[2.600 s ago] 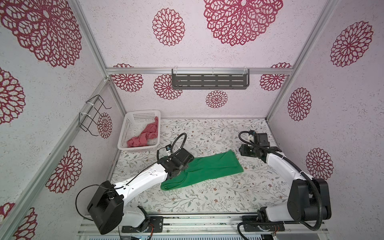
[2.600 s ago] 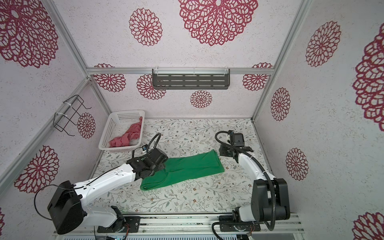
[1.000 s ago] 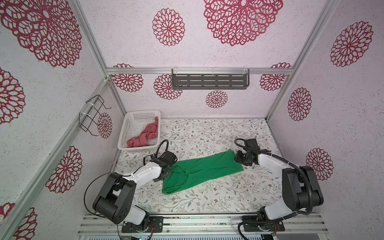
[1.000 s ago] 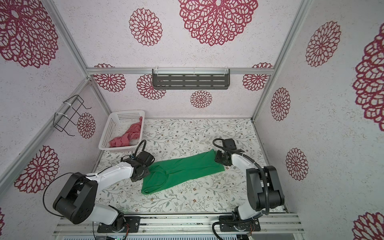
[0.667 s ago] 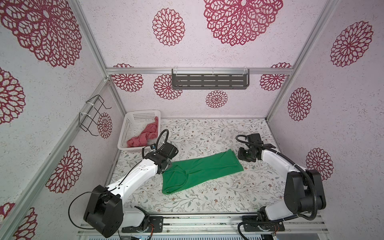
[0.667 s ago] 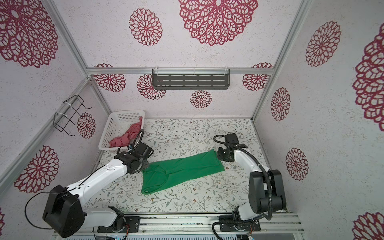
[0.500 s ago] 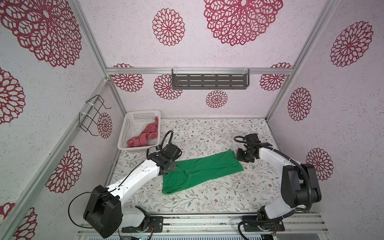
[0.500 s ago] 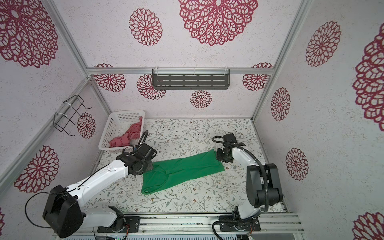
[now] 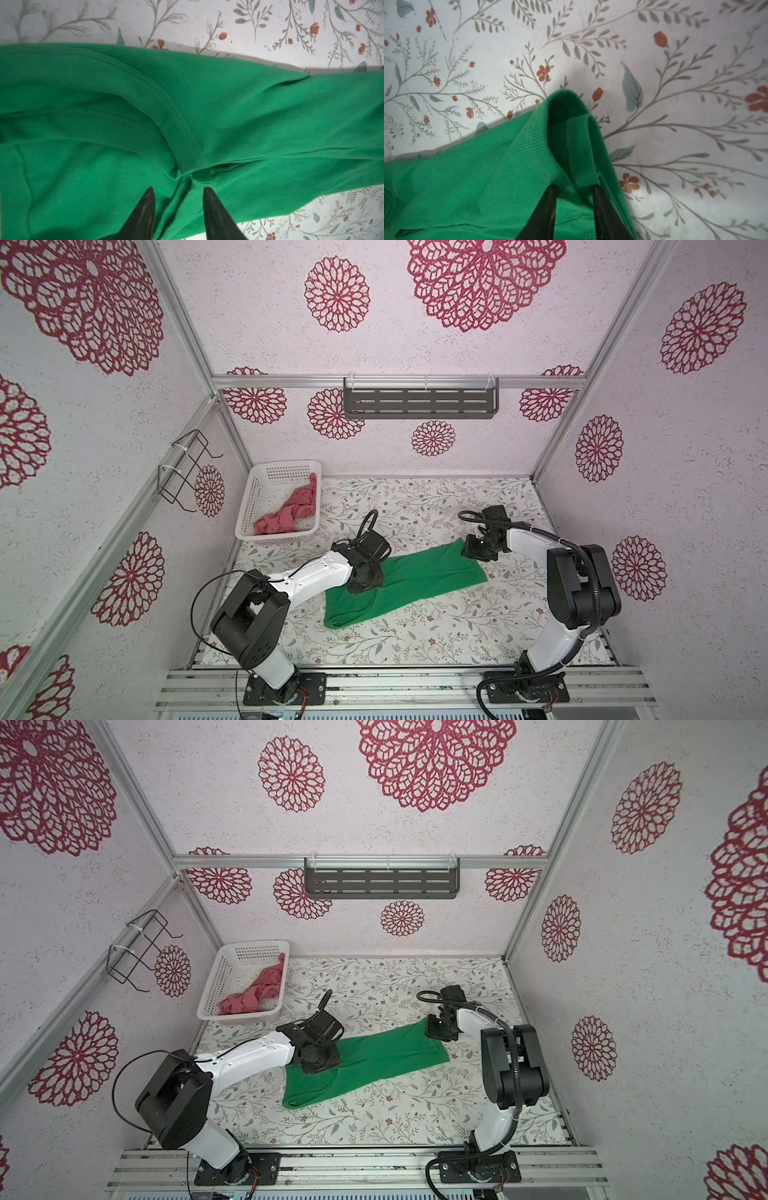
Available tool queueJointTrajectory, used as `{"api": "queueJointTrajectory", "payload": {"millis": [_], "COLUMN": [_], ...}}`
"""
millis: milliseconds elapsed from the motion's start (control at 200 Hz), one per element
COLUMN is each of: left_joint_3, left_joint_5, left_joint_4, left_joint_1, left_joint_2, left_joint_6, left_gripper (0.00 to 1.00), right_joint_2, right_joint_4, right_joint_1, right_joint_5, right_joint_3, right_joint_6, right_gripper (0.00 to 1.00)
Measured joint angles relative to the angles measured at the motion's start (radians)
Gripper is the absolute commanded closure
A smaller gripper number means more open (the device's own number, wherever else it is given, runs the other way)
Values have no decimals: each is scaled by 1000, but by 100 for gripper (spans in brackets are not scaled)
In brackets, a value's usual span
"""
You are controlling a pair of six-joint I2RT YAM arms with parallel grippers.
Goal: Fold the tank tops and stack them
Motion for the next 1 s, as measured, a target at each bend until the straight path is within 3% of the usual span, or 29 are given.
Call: {"api": "queueJointTrajectory", "payload": {"millis": [220, 615, 831, 1001], "left_joint_3": [1, 2, 2, 2], "left_joint_5": [15, 23, 23, 26], "left_joint_4": [24, 30, 32, 41], "left_joint_1": [-2, -2, -2, -2], "left_joint_2": [27, 38, 37, 29], "left_joint_6": [0, 4, 4, 5], "left_gripper": [62, 63, 65, 65], "right_joint_2": [-6, -117, -151, -163], "right_joint_4": [-11, -126, -160, -155], "right_joint_1": [0, 0, -8, -19], "right_joint_5": [0, 6, -10, -36], "right_joint_3": [0, 0, -58, -137], "right_joint_6": [-1, -1, -2, -8], "right_gripper": [94, 95, 91, 71]}}
